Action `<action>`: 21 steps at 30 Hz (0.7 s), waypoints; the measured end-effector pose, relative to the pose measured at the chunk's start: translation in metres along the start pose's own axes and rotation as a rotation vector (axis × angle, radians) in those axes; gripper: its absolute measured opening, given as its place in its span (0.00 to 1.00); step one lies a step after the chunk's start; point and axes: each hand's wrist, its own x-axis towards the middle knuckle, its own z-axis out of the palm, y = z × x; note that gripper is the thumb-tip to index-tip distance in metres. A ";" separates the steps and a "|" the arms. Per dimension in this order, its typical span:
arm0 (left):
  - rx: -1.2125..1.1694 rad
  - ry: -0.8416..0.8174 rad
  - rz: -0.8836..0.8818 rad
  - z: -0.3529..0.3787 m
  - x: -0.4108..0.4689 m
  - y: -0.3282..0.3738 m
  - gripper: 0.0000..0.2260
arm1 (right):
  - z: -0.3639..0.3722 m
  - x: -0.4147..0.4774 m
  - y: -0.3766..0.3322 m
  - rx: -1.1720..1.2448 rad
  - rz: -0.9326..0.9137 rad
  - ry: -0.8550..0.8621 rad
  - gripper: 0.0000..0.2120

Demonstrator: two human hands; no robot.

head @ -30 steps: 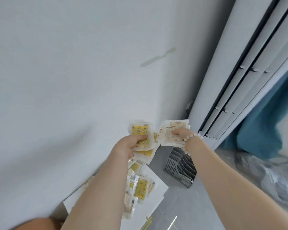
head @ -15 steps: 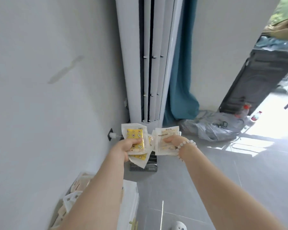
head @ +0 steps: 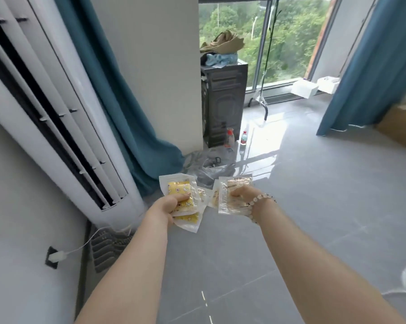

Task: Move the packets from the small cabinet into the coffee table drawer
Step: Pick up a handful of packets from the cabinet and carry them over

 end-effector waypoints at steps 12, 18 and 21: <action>0.231 -0.325 -0.048 0.274 0.027 -0.017 0.03 | -0.259 0.003 0.059 0.346 0.066 0.247 0.09; 0.411 -0.438 -0.040 0.382 0.020 -0.028 0.02 | -0.349 -0.016 0.095 0.483 0.031 0.332 0.07; 0.454 -0.519 -0.016 0.432 0.017 -0.031 0.01 | -0.394 -0.028 0.112 0.514 0.002 0.407 0.05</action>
